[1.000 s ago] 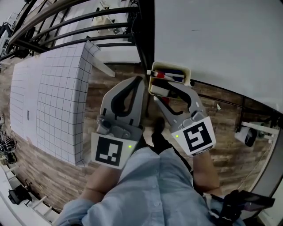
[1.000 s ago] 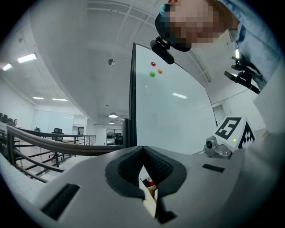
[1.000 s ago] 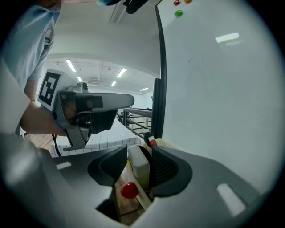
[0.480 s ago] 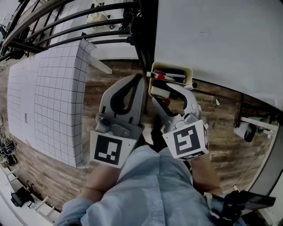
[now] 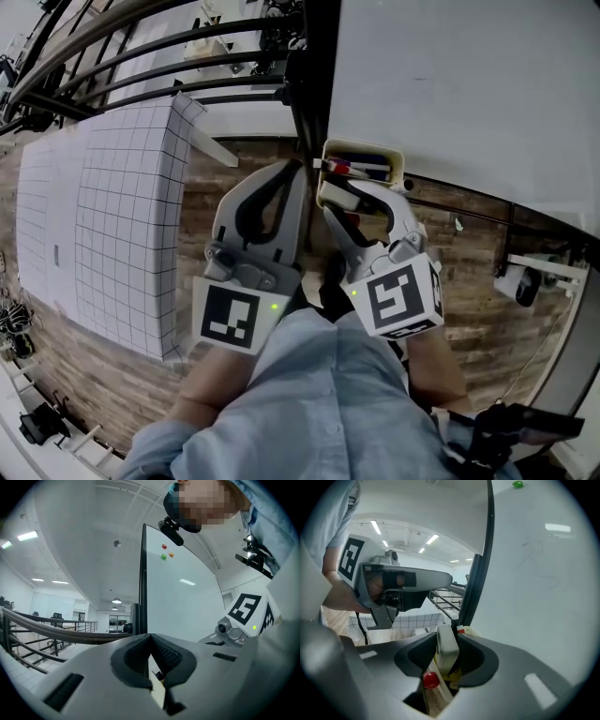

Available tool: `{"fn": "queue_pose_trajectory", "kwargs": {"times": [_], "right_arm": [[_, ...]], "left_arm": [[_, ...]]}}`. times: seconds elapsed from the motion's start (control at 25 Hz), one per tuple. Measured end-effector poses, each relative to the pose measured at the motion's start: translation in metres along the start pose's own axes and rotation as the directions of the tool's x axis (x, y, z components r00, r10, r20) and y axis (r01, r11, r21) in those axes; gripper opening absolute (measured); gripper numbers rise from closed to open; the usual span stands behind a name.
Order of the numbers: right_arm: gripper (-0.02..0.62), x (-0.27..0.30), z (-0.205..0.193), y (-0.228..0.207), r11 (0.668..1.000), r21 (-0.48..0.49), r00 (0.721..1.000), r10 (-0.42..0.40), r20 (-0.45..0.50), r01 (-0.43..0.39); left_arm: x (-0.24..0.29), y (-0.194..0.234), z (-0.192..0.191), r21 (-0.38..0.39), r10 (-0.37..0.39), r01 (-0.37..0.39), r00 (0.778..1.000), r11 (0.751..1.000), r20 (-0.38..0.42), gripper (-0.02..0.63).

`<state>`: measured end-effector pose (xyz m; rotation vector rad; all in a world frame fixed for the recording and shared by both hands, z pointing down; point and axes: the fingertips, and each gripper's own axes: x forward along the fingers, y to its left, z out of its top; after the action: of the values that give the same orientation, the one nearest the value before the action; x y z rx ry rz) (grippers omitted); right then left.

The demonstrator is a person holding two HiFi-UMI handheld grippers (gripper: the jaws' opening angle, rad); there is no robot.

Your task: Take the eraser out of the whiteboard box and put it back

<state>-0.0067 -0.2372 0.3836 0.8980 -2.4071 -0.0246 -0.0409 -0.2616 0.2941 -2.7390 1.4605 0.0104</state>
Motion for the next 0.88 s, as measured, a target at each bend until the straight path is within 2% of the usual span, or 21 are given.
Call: {"fn": "queue_pose_trajectory", "kwargs": {"times": [0.44,0.88], "right_arm": [[0.13,-0.047,0.042,-0.008,0.997,-0.024,0.985,-0.065,0.158,0.07],[0.13,-0.1,0.071,-0.027,0.991,0.03,0.938,-0.136,0.319,0.133]], "left_arm": [[-0.016,-0.018,0.033,0.053,0.009,-0.013,0.998,0.998,0.067,-0.002],[-0.031,-0.041,0.057,0.093,0.002,-0.013,0.994,0.996,0.112,-0.002]]}}
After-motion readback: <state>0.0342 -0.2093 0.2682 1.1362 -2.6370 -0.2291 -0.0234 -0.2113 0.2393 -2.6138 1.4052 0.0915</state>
